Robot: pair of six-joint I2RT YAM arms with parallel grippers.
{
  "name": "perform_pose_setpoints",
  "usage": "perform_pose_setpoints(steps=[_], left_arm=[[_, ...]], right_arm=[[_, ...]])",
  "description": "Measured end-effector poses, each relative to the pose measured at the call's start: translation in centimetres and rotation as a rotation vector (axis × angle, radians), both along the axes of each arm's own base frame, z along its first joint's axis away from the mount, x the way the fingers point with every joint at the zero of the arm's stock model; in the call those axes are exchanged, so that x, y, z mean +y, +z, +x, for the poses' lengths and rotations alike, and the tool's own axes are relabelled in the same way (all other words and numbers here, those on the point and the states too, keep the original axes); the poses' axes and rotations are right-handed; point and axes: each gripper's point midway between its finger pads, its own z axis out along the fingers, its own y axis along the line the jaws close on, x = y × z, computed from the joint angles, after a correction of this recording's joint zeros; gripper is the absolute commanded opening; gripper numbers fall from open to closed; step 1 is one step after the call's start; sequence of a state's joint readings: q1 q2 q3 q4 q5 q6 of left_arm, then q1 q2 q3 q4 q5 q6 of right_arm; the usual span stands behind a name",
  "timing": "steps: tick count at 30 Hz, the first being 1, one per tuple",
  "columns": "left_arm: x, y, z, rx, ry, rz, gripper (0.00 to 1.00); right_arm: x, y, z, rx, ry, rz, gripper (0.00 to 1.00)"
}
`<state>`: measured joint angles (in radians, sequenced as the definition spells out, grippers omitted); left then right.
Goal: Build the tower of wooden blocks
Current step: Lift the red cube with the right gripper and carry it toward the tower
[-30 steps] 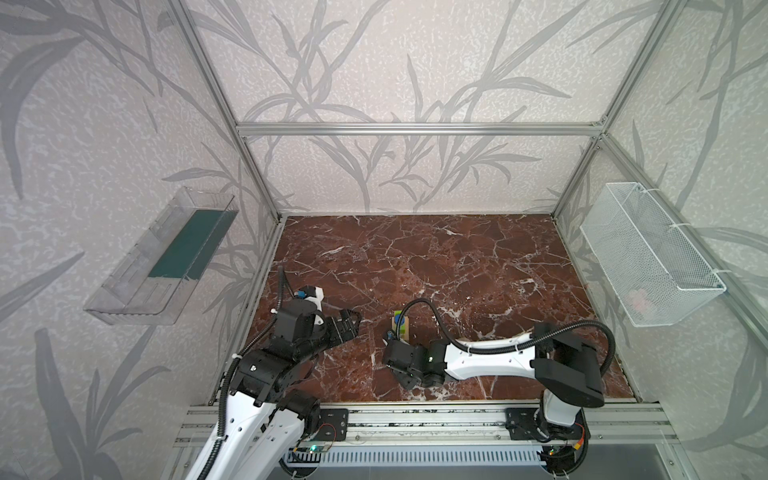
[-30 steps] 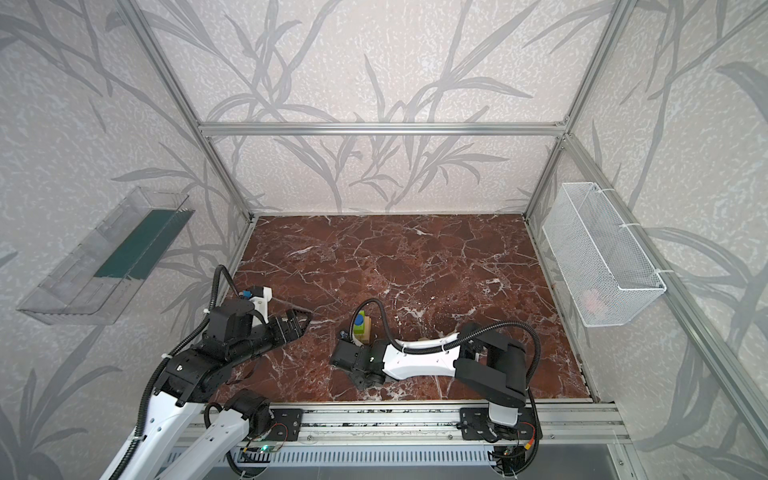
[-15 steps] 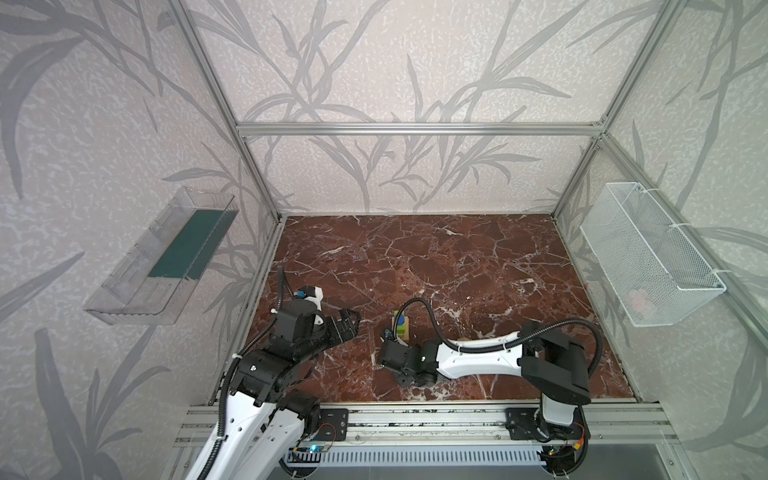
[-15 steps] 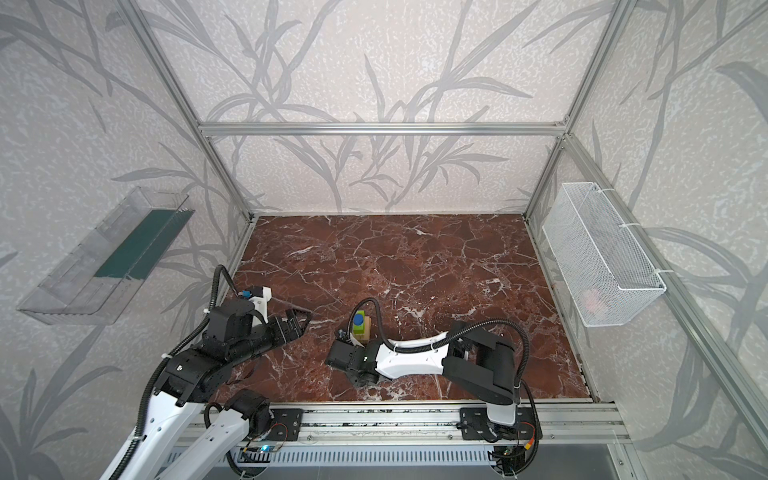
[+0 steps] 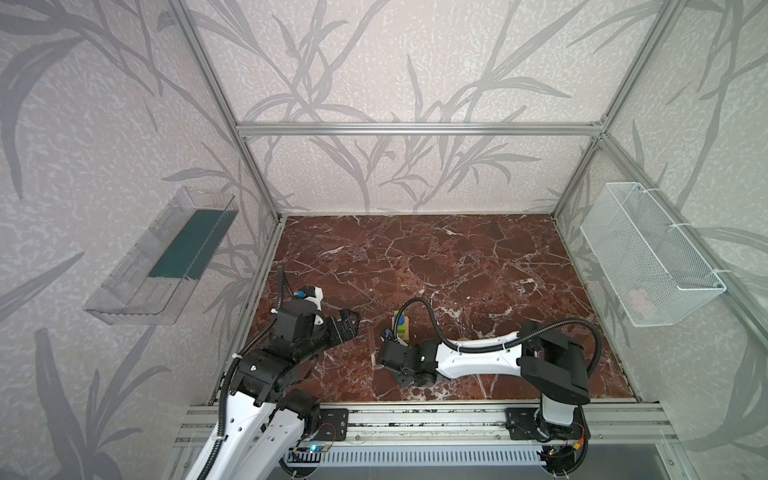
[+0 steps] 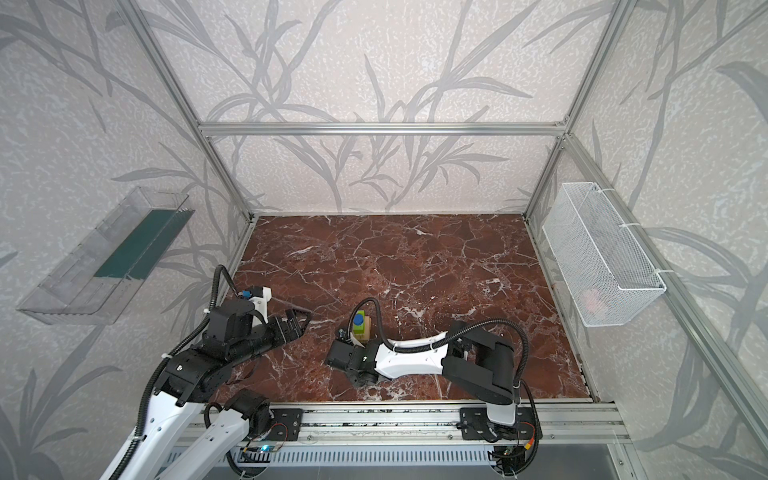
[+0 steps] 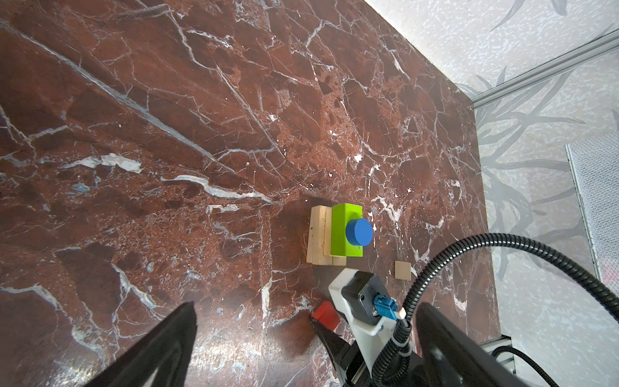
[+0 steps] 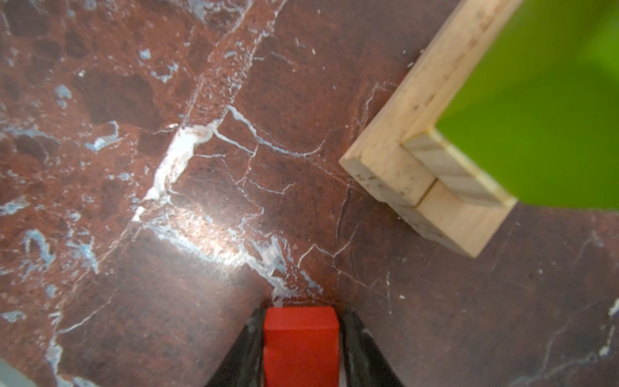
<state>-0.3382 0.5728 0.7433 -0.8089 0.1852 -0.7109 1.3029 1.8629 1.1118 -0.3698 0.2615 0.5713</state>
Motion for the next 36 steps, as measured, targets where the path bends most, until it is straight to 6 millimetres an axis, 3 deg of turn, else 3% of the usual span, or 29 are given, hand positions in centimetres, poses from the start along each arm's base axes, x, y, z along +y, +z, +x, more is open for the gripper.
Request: perform_pose_setpoints(steps=[9,15,25,29,36], left_arm=[[0.0,-0.2,0.1,0.008,-0.002,0.004,1.0],[-0.3,-0.3,0.1,0.021,-0.012,0.002,1.0],[-1.1,-0.5,0.2,0.054,-0.067,0.006,1.0],[-1.4,-0.8,0.7,0.062,-0.077,0.013,1.0],[-1.2,-0.2,2.0,0.024,-0.067,0.04,1.0]], right_arm=[[-0.4,0.2,-0.2,0.006,-0.003,-0.011,0.26],[-0.7,1.9,-0.2,-0.005,-0.004,0.023,0.24],[-1.8,8.1,0.1,-0.069,-0.012,0.116,0.24],[-2.6,9.7,0.8,-0.077,-0.031,0.111,0.24],[-1.5,14.3,2.8,-0.097,-0.091,0.157,0.24]])
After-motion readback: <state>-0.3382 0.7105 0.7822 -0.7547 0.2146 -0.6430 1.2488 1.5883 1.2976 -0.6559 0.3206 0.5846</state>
